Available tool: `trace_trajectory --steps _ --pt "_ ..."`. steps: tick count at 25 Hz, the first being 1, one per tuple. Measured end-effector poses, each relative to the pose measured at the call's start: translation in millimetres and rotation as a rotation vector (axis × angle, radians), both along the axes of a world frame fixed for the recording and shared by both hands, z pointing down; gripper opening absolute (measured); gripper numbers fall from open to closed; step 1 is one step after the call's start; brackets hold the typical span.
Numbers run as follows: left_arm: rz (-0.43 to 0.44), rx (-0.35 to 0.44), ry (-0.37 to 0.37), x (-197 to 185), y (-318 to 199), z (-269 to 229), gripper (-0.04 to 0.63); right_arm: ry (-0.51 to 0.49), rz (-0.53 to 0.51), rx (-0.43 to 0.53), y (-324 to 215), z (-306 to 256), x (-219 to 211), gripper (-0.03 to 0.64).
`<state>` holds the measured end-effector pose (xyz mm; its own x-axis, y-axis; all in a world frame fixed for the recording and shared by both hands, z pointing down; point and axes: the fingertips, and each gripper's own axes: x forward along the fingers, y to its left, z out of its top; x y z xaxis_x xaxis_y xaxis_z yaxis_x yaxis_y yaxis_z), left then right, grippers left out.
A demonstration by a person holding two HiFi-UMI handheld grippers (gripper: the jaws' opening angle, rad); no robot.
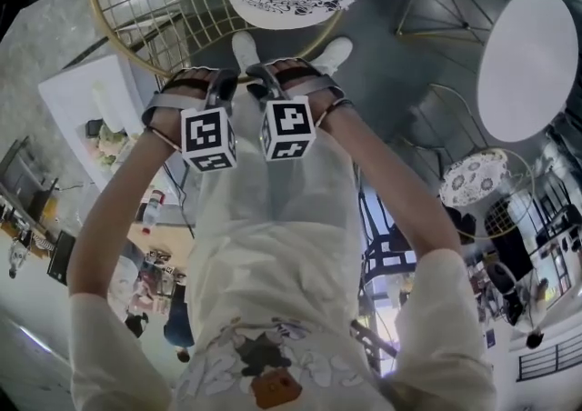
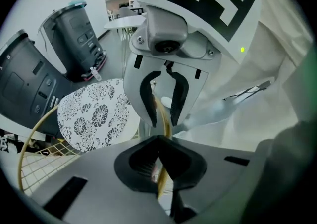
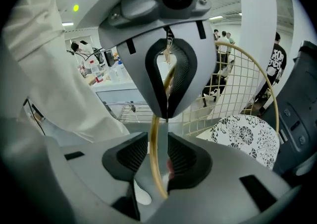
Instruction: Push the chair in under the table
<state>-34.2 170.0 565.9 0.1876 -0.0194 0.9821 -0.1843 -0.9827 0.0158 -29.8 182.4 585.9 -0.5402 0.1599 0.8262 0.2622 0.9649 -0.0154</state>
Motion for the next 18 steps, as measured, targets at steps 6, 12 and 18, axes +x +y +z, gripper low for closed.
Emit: trace_trajectory --steps 6,12,18 --pt "0.091 -0.09 -0.076 2.9 7.4 -1.1 0.04 0.005 -0.054 0.004 5.5 2.4 -4.3 0.049" --pt "0.121 -0.195 -0.092 -1.0 5.7 -0.9 0.23 0.0 -0.002 -0.044 7.2 2.5 -3.3 0.037" --pt "0.197 -0.23 -0.142 -14.8 18.6 13.1 0.249 -0.01 -0.02 -0.029 4.5 0.2 -3.1 0.037"
